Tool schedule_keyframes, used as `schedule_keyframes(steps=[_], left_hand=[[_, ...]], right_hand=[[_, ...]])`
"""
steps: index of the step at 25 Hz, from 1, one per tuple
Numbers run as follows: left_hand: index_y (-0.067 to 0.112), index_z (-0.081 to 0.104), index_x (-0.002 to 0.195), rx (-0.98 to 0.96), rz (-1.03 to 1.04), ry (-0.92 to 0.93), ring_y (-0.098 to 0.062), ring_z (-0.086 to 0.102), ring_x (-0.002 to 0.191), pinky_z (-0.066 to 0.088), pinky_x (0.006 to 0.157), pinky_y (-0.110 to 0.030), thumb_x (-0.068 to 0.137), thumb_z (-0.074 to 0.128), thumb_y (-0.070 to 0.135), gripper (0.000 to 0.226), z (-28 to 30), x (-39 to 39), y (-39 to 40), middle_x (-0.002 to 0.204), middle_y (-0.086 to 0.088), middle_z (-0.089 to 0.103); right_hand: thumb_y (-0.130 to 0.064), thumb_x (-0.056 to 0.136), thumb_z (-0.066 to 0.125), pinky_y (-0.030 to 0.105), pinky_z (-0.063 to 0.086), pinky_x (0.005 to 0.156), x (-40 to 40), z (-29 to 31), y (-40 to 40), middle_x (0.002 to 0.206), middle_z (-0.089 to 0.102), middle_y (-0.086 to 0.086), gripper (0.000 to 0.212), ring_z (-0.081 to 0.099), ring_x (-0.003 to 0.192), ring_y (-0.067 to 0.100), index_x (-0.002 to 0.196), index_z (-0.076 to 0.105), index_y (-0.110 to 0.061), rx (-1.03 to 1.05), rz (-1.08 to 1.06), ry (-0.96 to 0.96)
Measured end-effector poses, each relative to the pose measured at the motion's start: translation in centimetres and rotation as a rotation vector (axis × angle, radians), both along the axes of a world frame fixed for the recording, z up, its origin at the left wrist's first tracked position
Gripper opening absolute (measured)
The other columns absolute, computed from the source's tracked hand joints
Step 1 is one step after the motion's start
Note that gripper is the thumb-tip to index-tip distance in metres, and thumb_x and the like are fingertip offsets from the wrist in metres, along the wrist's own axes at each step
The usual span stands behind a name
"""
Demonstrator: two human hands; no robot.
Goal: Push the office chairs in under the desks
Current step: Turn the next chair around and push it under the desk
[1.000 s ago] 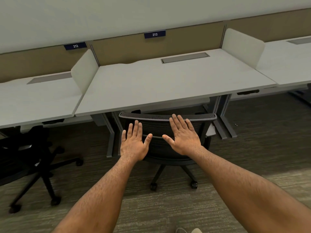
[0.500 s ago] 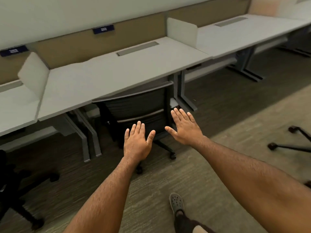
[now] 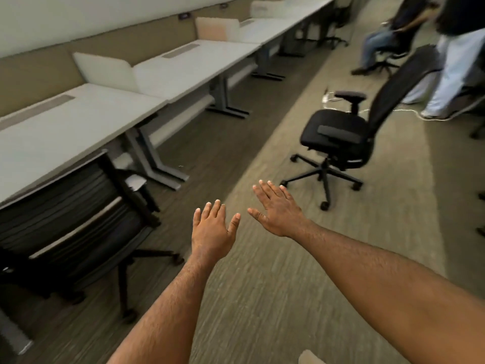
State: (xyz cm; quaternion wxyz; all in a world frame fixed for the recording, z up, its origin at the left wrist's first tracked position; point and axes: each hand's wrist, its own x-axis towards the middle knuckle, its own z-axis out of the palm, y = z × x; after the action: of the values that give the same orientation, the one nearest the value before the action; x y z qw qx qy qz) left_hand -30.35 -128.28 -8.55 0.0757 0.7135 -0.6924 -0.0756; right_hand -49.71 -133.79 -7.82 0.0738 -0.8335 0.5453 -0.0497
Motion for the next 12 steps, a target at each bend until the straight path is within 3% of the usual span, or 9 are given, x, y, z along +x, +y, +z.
schedule_keyframes(steps=[4, 12], left_hand=[[0.015, 0.037, 0.152, -0.020, -0.148, -0.006, -0.022, 0.014, 0.153, 0.001, 0.123, -0.041, 0.095, 0.009, 0.068, 0.083, 0.0, -10.7, -1.4, 0.164, -0.004, 0.026], [0.014, 0.023, 0.157, 0.045, -0.303, 0.046, -0.021, -0.001, 0.154, -0.002, 0.123, -0.040, 0.101, 0.018, 0.061, 0.074, -0.5, -35.4, 0.6, 0.168, -0.004, 0.004]], right_hand=[[-0.073, 0.090, 0.009, 0.039, -0.008, 0.120, -11.6, 0.4, 1.9, 0.167, -0.001, 0.003, 0.087, -0.005, 0.153, 0.020, 0.159, 0.003, -0.021, 0.005, -0.148, 0.002], [-0.065, 0.097, 0.016, 0.042, -0.008, 0.121, -37.6, -1.3, 9.9, 0.167, -0.005, 0.004, 0.078, -0.008, 0.152, 0.021, 0.158, -0.001, -0.021, 0.059, -0.384, 0.024]])
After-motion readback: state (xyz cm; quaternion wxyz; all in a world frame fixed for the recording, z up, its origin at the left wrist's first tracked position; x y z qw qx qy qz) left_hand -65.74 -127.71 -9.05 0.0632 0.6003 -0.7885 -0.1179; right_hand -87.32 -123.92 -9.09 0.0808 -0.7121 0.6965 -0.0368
